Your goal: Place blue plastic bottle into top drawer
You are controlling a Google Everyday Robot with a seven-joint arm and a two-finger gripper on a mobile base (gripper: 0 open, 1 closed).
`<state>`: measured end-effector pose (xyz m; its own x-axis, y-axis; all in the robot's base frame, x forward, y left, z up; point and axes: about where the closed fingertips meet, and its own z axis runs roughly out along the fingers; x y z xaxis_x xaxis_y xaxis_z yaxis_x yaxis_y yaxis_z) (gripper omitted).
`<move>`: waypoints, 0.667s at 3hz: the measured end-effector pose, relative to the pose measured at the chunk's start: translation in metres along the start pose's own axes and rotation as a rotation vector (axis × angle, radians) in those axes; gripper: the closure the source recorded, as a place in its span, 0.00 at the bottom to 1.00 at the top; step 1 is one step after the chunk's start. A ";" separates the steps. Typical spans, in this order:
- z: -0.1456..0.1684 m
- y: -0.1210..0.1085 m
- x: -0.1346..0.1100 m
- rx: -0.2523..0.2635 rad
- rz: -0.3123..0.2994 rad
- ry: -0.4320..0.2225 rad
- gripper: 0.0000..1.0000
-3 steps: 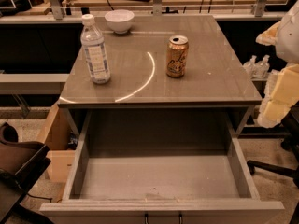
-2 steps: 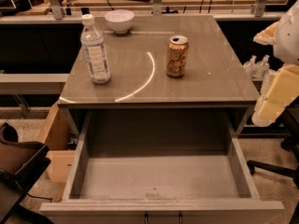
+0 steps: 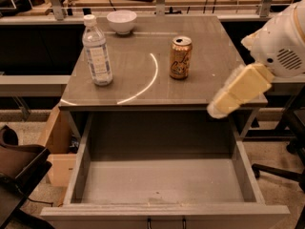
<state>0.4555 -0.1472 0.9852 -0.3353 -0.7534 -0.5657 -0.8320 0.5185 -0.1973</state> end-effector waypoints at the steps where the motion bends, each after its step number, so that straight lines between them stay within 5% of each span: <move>1: 0.013 0.005 -0.016 -0.001 0.160 -0.178 0.00; 2: 0.031 0.009 -0.037 -0.007 0.257 -0.345 0.00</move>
Offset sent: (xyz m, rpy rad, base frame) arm 0.0828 0.0645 0.0561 0.8745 -0.3465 -0.3124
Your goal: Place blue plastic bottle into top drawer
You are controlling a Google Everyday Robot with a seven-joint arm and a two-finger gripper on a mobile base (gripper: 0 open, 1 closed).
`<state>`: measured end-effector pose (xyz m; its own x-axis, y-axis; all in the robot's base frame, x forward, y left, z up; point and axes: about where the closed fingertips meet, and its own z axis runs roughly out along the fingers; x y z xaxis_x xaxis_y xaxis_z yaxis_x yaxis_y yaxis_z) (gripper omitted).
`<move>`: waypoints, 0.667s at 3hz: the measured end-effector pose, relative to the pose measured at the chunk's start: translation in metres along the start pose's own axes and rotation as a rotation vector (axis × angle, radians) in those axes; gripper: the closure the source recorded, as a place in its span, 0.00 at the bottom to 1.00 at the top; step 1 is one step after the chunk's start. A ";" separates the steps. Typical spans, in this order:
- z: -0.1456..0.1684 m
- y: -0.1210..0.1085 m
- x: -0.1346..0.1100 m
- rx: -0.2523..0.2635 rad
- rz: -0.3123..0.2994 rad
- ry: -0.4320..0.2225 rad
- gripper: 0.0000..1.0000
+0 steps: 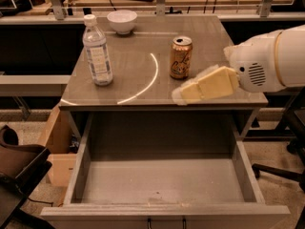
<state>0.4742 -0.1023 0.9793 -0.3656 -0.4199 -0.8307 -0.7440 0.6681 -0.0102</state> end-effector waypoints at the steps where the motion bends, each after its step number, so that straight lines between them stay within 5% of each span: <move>1: 0.010 0.000 -0.035 0.027 0.043 -0.190 0.00; 2: 0.006 -0.004 -0.065 0.062 0.080 -0.289 0.00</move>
Offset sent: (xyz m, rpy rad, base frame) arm 0.0146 0.0185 0.0180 0.1272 -0.0892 -0.0337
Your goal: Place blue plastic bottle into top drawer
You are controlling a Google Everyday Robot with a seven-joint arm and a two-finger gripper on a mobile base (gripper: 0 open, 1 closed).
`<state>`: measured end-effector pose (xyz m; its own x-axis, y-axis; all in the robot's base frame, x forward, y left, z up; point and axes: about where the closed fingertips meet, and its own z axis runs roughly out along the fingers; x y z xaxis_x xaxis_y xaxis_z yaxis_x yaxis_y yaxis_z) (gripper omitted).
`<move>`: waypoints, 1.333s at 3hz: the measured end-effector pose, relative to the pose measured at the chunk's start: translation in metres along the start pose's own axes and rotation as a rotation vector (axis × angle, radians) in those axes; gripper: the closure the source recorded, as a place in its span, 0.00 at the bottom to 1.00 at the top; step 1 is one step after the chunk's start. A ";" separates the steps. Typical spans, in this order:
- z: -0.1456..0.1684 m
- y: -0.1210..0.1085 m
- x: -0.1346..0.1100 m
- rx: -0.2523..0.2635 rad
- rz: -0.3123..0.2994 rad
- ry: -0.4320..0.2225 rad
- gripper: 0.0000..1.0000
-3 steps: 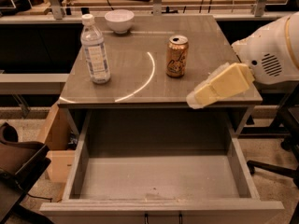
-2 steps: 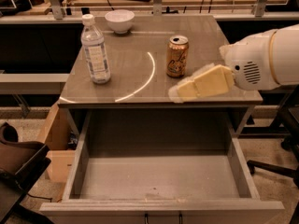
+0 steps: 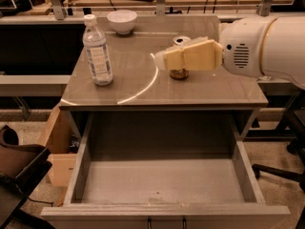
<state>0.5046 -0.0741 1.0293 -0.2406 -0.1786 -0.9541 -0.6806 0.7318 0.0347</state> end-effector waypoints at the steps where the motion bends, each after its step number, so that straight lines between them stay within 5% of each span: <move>1: -0.001 -0.001 0.000 0.001 0.001 0.000 0.00; 2: 0.009 0.008 -0.003 0.008 -0.004 -0.037 0.00; 4: 0.087 0.052 0.005 0.003 0.015 -0.167 0.00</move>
Offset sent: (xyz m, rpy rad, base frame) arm 0.0047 0.0281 -0.0040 0.0598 -0.0782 -0.0239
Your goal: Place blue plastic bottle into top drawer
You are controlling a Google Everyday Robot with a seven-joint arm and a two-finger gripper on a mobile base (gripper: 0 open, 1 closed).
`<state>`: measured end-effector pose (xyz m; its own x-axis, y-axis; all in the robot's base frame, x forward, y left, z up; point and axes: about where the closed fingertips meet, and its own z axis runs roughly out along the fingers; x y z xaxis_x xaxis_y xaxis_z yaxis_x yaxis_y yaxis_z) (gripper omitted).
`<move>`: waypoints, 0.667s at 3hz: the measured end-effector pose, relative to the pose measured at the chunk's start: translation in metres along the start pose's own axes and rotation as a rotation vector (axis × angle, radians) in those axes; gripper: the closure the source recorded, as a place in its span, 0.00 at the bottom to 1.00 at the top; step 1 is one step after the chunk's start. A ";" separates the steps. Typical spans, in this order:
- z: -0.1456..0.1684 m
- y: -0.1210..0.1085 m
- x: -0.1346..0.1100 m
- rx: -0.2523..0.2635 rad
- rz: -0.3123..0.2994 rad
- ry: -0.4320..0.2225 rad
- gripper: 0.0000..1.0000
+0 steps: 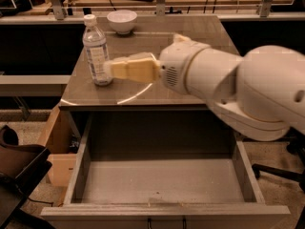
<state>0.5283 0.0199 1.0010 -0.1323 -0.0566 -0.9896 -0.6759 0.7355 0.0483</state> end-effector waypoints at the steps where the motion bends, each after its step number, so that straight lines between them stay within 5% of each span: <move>1: 0.037 0.023 0.003 -0.025 -0.028 -0.034 0.00; 2: 0.070 0.040 0.008 -0.056 -0.051 -0.057 0.00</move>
Offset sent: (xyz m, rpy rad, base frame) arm 0.0408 0.1179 -0.0346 0.0226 -0.1011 0.0986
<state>0.5510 0.0958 0.9857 -0.0564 -0.0529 -0.9970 -0.7202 0.6938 0.0039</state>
